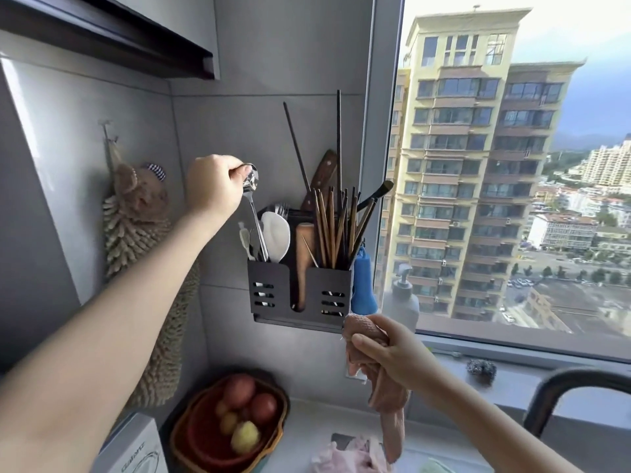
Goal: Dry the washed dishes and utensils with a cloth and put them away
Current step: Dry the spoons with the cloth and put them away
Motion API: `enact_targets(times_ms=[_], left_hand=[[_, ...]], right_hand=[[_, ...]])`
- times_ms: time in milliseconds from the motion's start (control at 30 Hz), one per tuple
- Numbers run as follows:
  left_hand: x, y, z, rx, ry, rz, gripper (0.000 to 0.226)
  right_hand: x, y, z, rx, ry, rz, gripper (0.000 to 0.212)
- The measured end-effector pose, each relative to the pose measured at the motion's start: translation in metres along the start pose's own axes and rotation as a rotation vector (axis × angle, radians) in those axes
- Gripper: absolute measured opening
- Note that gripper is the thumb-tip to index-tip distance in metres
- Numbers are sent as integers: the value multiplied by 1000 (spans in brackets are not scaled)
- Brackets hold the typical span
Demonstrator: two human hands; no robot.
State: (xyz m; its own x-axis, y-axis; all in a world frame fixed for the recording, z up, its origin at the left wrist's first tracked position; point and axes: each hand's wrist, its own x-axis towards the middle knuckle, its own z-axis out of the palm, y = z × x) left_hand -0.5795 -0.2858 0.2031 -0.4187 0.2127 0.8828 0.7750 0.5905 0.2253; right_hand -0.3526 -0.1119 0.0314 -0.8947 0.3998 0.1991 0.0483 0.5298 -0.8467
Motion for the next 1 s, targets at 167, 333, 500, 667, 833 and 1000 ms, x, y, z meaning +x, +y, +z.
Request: enact_targets(times_ms=[167,333,500,667,833,1000], left_hand=[[17,0,10,60,-251,-38,25],[13,3,22,129,-348,-92,25],[6,0,26,180,-344,-95,27],[3,1,29,205,-399,-113,28],[-23,4,33,372,-536,-147,33],[-48,33,15,185,-294,-249,44]], right_hand=[[1,-1,-1,39,1,3,6],[-2,3,-1,73,10,9,8],[-8,3,-3,83,22,7,8],[-20,-3,-5,101,24,-17,10],[-51,-15,-14,124,75,-41,16],[-104,-12,-44,237,121,2,13]])
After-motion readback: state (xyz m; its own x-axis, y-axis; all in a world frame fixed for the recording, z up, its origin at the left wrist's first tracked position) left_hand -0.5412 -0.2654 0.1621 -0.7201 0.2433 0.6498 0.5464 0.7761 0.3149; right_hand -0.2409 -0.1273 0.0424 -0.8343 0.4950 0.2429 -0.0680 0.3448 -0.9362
